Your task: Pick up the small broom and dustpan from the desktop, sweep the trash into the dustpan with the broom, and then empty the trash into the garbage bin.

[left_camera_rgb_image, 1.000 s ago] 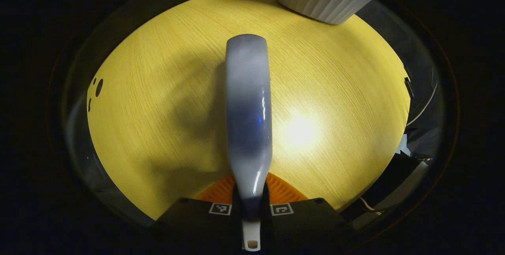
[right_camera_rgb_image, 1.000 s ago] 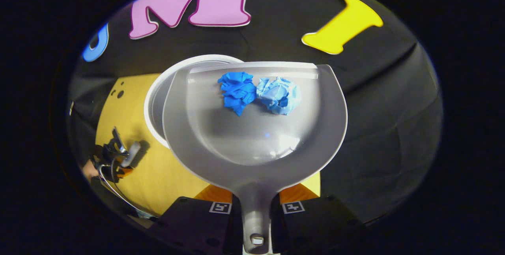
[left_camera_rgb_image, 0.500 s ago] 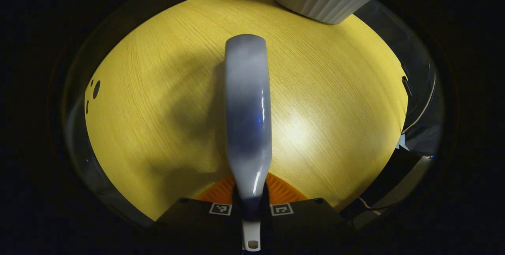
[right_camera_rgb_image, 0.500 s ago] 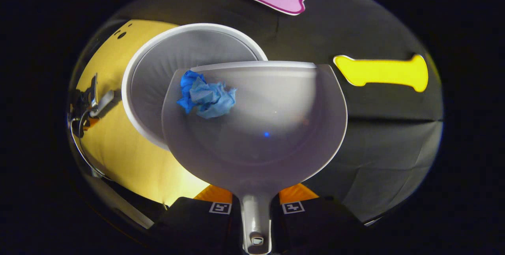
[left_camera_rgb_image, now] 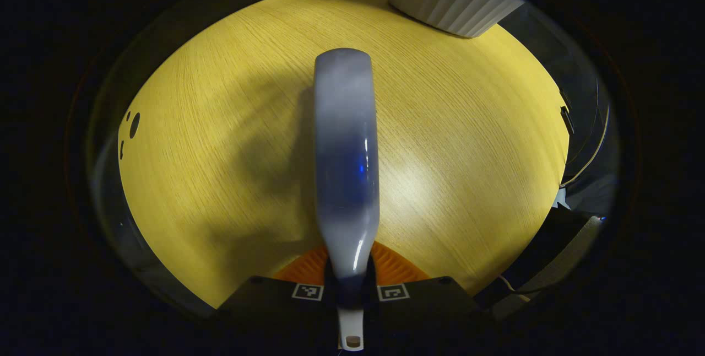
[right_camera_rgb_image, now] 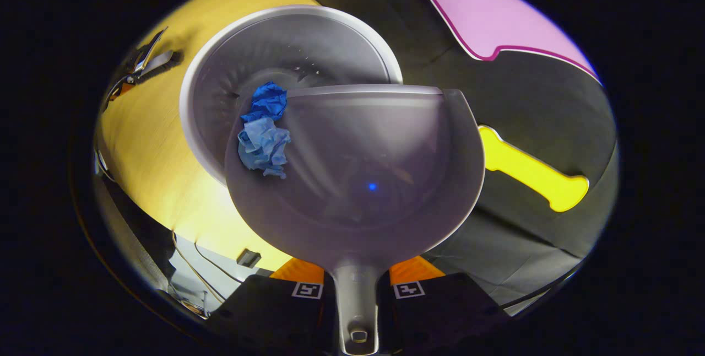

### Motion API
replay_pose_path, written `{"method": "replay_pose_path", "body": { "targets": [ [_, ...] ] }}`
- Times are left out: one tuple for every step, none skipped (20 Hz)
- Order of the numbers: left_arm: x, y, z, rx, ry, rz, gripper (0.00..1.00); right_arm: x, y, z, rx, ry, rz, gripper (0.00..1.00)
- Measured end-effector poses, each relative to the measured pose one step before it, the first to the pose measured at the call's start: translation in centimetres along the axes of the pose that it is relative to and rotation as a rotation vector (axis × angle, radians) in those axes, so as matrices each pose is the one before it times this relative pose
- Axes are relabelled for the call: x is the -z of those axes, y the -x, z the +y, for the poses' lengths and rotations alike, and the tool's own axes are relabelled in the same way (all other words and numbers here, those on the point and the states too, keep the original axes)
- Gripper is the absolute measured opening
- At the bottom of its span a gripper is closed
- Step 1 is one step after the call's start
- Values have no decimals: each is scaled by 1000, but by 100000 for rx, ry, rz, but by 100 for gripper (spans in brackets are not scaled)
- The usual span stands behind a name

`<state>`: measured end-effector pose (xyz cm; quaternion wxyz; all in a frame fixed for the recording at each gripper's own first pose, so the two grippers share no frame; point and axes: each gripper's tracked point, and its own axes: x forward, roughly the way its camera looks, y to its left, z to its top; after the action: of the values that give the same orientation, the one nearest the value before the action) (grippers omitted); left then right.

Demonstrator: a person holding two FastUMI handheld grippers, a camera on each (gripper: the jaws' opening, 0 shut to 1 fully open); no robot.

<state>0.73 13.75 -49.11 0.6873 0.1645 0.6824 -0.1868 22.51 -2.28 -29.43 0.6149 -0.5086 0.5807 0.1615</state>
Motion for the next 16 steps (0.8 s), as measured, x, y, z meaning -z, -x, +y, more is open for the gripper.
{"method": "replay_pose_path", "body": {
  "targets": [
    [-42,-34,-5,47,35,16,21,-117,46,-139,575,3185,977,31],
    [46,-18,-2,11,-177,165,24,3,32,-148,470,3055,1297,31],
    [-55,12,54,-29,-307,270,21,-32,99,-222,623,3768,1090,31],
    [6,67,6,-51,-162,284,21,-149,208,301,481,4134,1259,31],
    [-39,-10,48,3,-106,72,21,-40,27,-126,566,3292,789,31],
    [15,16,-16,19,125,9,21,11,-128,-36,97,1430,120,31],
    [1,-2,-16,-24,113,-95,21,-109,-54,61,43,-198,-244,31],
    [16,-21,-5,-56,131,-148,21,-82,171,37,98,-865,-462,31],
    [-30,8,-19,-87,243,-193,21,7,66,39,-100,-1319,-962,31],
    [25,-2,-26,-26,245,-214,21,75,-15,-32,-2,-1622,-879,31],
    [18,-48,-16,-20,126,5,21,144,-130,-52,357,-2119,-1364,31],
    [20,28,-31,-38,-30,116,21,14,-44,-108,956,-2935,-2331,31],
    [-24,21,44,-2,-143,221,24,35,-85,-99,690,-4136,-2730,31],
    [5,-63,4,60,-162,334,21,-92,20,225,-371,-6432,-3663,31],
    [9,32,43,139,-224,314,21,55,12,202,-917,-7909,-4899,31],
    [-33,52,-15,43,-206,226,21,187,-16,-32,-1141,-8064,-4660,31]
  ]
}}
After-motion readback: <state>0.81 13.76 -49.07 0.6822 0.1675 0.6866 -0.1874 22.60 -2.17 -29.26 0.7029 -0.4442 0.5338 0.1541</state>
